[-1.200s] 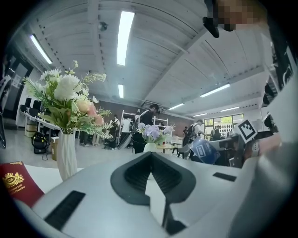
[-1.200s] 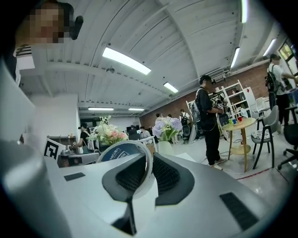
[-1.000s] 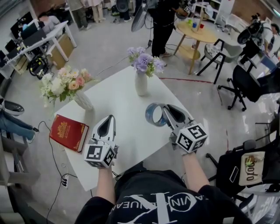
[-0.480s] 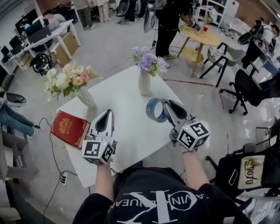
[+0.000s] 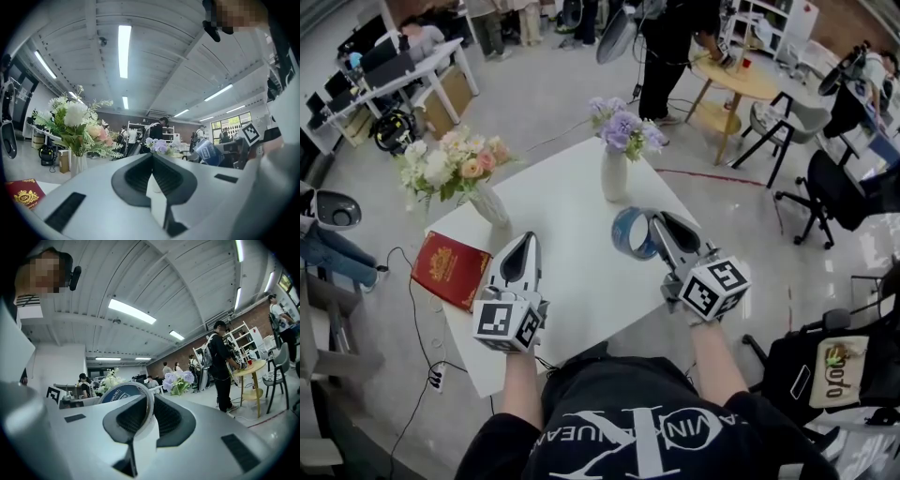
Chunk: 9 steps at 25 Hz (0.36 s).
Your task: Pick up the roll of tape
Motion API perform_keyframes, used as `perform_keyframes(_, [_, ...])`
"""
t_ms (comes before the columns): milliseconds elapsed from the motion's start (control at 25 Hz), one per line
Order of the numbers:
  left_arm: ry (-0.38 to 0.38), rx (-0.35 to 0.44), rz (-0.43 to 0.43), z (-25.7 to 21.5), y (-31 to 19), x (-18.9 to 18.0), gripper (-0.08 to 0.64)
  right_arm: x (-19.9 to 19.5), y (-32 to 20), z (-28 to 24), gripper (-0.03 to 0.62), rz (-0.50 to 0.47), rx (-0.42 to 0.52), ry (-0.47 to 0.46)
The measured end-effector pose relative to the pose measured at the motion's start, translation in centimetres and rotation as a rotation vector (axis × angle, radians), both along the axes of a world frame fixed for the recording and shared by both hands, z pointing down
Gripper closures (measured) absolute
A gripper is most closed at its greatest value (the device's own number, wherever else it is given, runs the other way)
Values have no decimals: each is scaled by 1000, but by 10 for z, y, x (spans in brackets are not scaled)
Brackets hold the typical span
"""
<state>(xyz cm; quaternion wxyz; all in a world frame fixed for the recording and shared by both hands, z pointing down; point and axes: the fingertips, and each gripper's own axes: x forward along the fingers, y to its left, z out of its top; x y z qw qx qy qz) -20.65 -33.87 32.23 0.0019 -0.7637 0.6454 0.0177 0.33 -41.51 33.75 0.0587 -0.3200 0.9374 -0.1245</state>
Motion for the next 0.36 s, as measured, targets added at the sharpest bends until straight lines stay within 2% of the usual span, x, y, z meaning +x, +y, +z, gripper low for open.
perform_keyframes(360, [5,-7,-3,3,-2,-3,561,0,-2,3,529,-1,-15,-21])
